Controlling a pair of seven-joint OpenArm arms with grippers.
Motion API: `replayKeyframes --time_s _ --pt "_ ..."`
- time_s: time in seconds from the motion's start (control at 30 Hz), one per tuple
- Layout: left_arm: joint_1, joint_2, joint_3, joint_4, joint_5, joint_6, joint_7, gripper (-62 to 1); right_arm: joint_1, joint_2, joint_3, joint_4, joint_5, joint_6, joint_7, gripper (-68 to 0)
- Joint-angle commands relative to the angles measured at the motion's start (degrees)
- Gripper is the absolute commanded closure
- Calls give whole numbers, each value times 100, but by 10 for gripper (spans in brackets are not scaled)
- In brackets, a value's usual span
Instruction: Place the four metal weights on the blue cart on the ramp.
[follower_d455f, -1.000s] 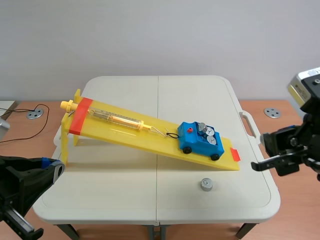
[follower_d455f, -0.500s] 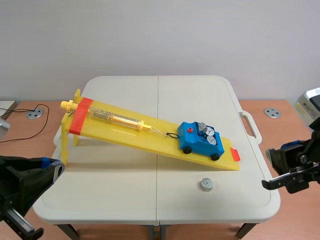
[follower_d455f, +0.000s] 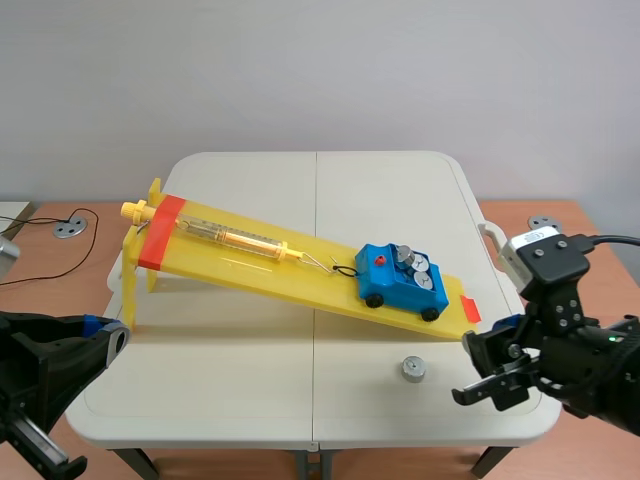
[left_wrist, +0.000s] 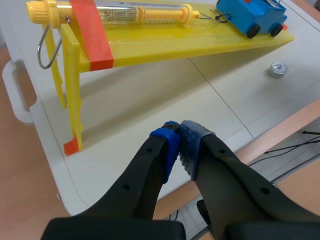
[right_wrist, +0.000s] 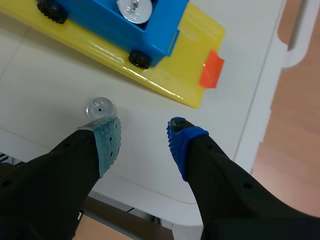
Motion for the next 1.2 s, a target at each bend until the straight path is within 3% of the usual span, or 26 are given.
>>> replayKeyframes --time_s 0.0,0.27,0.67,1.17 --pt "-127 15 -57 369 -428 -144 -551 -27 463 15 -46 256 -11 107 813 -233" --pt "-127 15 -57 369 -428 -144 -551 -27 909 -278 -540 -398 -481 76 1040 -233" --pt "-127 15 -57 369 -428 -144 -551 -27 1255 -538 -1001 -949 -1045 -286 1200 -231" --pt "-127 31 -57 369 -428 -144 -551 -27 1561 -723 -1209 -1609 -1137 -527 1373 -229"
